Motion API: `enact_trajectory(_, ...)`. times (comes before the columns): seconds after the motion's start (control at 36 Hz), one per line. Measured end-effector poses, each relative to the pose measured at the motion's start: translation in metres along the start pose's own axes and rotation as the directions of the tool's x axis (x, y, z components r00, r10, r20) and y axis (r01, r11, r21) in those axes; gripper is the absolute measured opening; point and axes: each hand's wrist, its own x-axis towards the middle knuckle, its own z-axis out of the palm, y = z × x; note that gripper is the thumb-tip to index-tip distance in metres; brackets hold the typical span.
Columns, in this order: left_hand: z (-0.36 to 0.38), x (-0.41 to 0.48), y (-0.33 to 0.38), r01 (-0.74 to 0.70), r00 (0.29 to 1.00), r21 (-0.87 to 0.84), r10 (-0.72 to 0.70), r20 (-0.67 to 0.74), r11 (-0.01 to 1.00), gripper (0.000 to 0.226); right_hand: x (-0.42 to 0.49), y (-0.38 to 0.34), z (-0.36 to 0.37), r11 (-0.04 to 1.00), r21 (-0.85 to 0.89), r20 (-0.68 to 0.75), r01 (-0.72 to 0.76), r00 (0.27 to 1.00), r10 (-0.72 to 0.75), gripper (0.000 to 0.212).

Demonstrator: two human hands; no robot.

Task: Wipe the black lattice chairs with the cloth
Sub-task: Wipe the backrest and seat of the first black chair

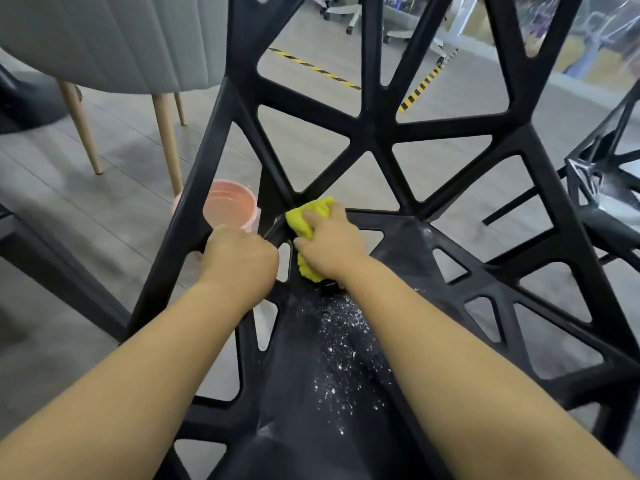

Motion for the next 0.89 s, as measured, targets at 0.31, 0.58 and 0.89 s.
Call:
enact_trajectory(0.31,0.001,-0.006,0.002,-0.011,0.998,0.041,0.013,-0.054,0.999,0.022,-0.056,0.037,0.006,0.963,-0.225,0.013,0.148,0.989,-0.149,0.049)
enact_trajectory(0.58,0.010,-0.004,0.001,-0.042,0.998,0.076,0.046,-0.051,0.996,0.050,-0.060,0.124,-0.018,0.835,-0.172,-0.274,-0.522,0.840,0.468,0.038)
enact_trajectory(0.89,-0.002,0.000,-0.002,-0.069,0.997,0.073,0.071,-0.030,0.995,0.034,-0.049,0.004,0.022,0.995,-0.044,-0.082,-0.092,0.993,0.088,0.045)
